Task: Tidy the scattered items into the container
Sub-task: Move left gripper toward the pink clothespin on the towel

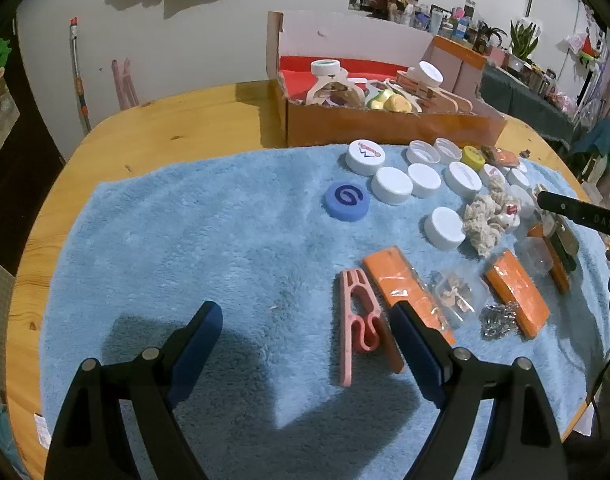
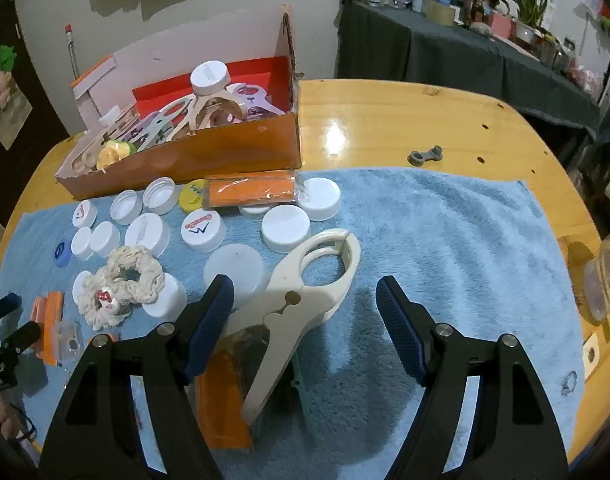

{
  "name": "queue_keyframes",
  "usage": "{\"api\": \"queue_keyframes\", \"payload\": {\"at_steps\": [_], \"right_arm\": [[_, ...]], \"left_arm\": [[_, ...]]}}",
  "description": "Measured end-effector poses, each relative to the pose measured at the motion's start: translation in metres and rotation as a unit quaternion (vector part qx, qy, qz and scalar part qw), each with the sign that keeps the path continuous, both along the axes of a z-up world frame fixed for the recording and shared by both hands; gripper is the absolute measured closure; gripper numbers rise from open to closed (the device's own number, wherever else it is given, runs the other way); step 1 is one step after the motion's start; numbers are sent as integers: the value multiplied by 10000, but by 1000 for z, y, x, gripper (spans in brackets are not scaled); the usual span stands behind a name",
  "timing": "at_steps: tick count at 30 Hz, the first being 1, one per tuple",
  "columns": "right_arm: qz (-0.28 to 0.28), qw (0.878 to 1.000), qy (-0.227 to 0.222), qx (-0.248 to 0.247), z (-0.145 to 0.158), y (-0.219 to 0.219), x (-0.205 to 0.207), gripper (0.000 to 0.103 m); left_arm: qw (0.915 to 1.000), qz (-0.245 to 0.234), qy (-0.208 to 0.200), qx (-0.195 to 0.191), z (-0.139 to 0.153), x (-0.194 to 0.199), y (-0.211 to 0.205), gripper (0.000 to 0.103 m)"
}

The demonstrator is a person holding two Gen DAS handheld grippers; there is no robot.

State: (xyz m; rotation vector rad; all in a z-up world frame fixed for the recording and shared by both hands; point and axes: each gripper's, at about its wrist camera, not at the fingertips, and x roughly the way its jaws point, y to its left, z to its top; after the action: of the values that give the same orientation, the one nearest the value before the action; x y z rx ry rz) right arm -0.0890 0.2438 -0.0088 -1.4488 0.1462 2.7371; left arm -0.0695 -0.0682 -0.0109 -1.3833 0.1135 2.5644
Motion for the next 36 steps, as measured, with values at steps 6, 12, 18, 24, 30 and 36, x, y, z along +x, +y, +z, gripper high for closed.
{"api": "queue_keyframes", "payload": {"at_steps": [6,12,18,24,30,36], "right_arm": [[14,10000,-22,16,-2,0,-2,30],[37,10000,-35,63,-4,-2,-4,30],[44,9999,-13,124,-6,-4,-4,30],[93,9998,22,182,-5,-5,-3,30],[166,9995,55,261,-6,-7,-3,30],[175,9995,72,253,-5,-7,-3,31]], "left_arm": [[10000,-25,-46,3,-1,-2,-2,15],[9999,-91,-83,-33,-3,-2,3,21],[9997,-176,-138,58,-4,-3,7,33],[9995,-242,-149,140,-2,-1,9,43],[9988,-330,-194,293,-1,-1,9,54],[9985,-299,-220,402,2,-1,7,58]]}}
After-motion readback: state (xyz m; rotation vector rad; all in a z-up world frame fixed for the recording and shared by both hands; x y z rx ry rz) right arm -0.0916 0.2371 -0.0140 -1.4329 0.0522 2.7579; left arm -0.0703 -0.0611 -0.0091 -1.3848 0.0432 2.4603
